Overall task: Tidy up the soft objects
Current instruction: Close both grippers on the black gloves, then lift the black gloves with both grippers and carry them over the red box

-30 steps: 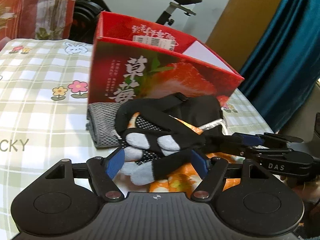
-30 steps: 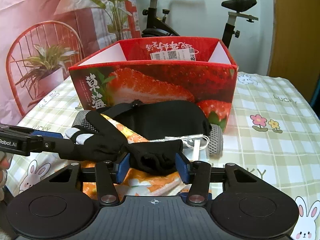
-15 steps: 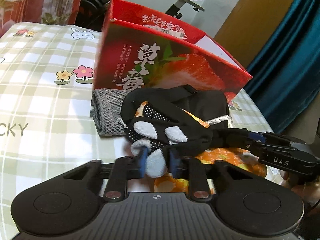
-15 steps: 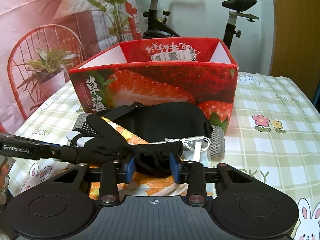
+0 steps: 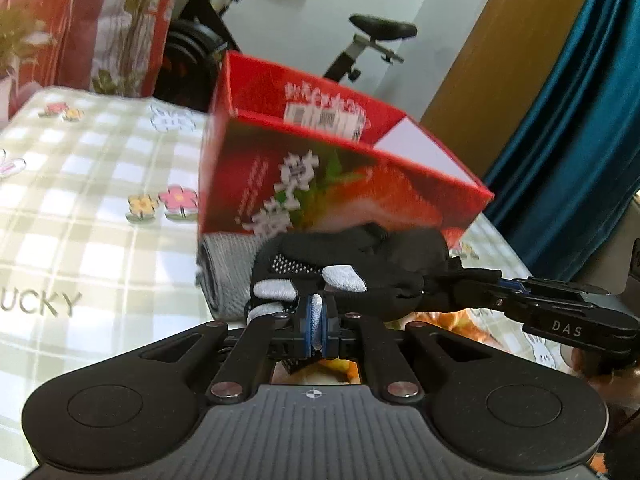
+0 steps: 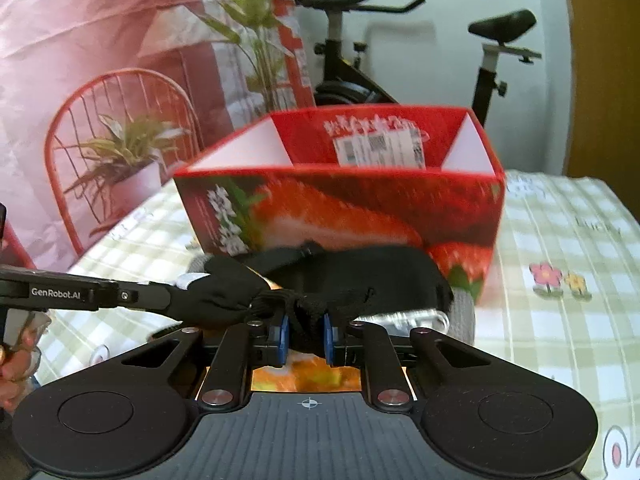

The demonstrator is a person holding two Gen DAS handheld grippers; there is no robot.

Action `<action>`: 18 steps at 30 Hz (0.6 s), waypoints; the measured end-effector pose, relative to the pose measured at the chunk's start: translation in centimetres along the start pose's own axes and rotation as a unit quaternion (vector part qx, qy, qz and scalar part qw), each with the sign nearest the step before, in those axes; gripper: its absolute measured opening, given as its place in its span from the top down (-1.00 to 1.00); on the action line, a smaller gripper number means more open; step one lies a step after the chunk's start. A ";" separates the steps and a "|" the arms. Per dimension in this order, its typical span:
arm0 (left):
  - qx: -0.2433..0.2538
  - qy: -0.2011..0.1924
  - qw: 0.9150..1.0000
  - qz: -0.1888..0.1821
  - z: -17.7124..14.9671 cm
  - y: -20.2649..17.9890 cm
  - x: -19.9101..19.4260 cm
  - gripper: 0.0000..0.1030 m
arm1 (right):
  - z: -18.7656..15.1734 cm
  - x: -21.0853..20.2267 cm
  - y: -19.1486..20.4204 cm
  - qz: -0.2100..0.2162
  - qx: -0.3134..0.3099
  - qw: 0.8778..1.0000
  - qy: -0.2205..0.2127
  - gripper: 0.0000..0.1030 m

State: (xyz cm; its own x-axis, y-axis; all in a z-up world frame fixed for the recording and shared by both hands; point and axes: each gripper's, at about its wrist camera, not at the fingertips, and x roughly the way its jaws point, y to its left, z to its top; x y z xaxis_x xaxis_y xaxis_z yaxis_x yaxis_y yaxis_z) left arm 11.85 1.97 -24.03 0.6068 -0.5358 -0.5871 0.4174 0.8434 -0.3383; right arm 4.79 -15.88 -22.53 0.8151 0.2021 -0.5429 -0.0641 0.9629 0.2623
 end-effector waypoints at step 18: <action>-0.002 -0.068 0.998 0.000 2.2 0.1 -2.9 0.90 | 3.0 -1.3 1.4 0.016 -0.023 0.999 -0.037 0.71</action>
State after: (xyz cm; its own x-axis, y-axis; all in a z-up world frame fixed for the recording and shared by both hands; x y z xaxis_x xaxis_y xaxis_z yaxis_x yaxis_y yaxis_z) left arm 11.60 3.51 -20.71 0.6927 -0.5363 -0.4822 0.4153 0.8432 -0.3414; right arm 5.36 -15.27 -19.10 0.8529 0.2204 -0.4733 -0.1153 0.9636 0.2411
